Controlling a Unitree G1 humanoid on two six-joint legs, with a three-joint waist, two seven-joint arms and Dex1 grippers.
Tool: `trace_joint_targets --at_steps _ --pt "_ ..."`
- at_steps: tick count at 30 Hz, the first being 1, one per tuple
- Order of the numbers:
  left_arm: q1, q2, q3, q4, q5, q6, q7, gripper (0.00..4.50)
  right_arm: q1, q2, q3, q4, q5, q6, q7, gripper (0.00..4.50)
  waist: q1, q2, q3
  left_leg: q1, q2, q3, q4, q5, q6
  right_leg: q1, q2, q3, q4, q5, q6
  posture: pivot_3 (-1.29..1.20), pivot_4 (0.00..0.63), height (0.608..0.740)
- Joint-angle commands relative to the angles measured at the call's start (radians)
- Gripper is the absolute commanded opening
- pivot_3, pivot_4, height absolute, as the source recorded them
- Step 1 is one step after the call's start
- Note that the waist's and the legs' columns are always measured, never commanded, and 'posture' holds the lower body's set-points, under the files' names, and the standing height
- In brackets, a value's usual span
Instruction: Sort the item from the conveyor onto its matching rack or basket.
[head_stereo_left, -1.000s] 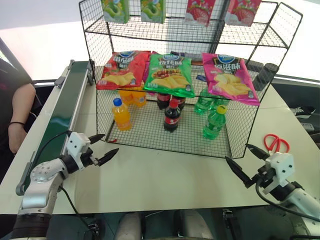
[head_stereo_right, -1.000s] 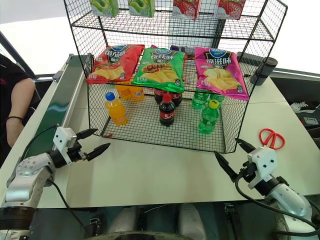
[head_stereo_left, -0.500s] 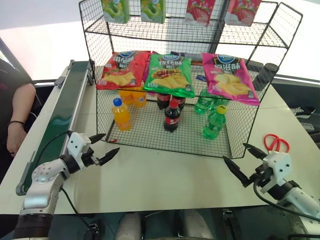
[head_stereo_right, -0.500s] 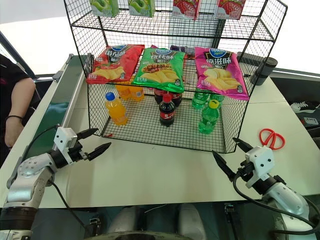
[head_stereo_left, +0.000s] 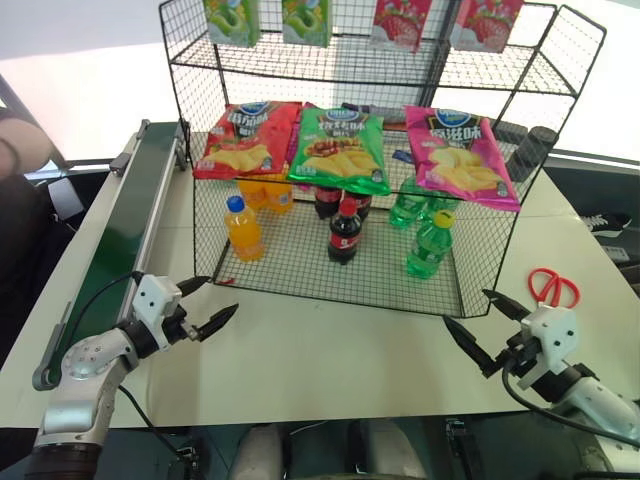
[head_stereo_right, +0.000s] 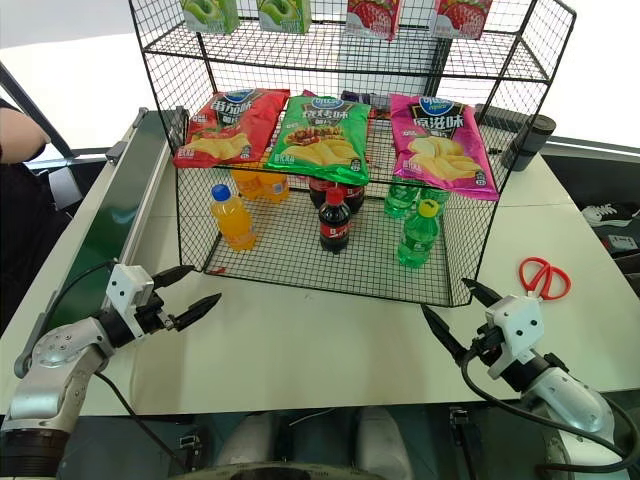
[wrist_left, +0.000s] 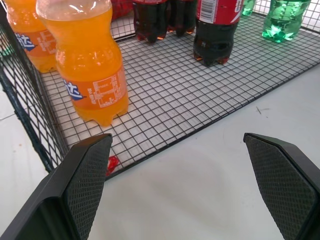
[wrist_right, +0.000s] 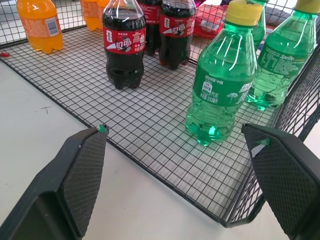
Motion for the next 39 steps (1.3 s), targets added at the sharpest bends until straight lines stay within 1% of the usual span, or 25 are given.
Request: trace_joint_targets --at_steps 1,8,23,39 --pt "-0.018 0.001 0.021 -0.025 0.001 -0.011 0.014 4.5 -0.018 0.0 0.007 -0.007 -0.001 -0.023 0.006 4.44 -0.001 0.0 0.0 0.0 0.0 0.0 0.0 0.0 0.0 0.0 0.0 0.0 0.0 0.0 0.0 0.0 0.15 0.74" --pt "-0.021 -0.007 0.021 -0.026 0.005 -0.02 0.04 4.5 -0.052 -0.003 0.014 0.023 -0.006 -0.031 0.013 4.44 -0.001 0.0 0.0 0.0 0.0 0.0 0.0 0.0 0.0 0.0 0.0 0.0 0.0 0.0 0.0 0.0 0.15 0.74" --pt "0.007 -0.014 0.012 -0.054 0.002 -0.016 0.06 4.5 -0.061 -0.002 0.021 0.034 -0.009 -0.039 0.016 4.44 -0.001 0.0 0.0 0.0 0.0 0.0 0.0 0.0 0.0 0.0 0.0 0.0 0.0 0.0 0.0 0.0 0.15 0.74" --pt "-0.055 -0.039 -0.008 -0.008 0.019 -0.022 0.058 4.5 -0.067 -0.006 0.017 0.021 -0.035 -0.03 -0.012 4.44 -0.001 0.0 0.0 0.0 -0.001 0.001 0.0 0.0 0.0 0.0 0.0 0.0 0.0 0.0 0.0 0.0 0.15 0.74"
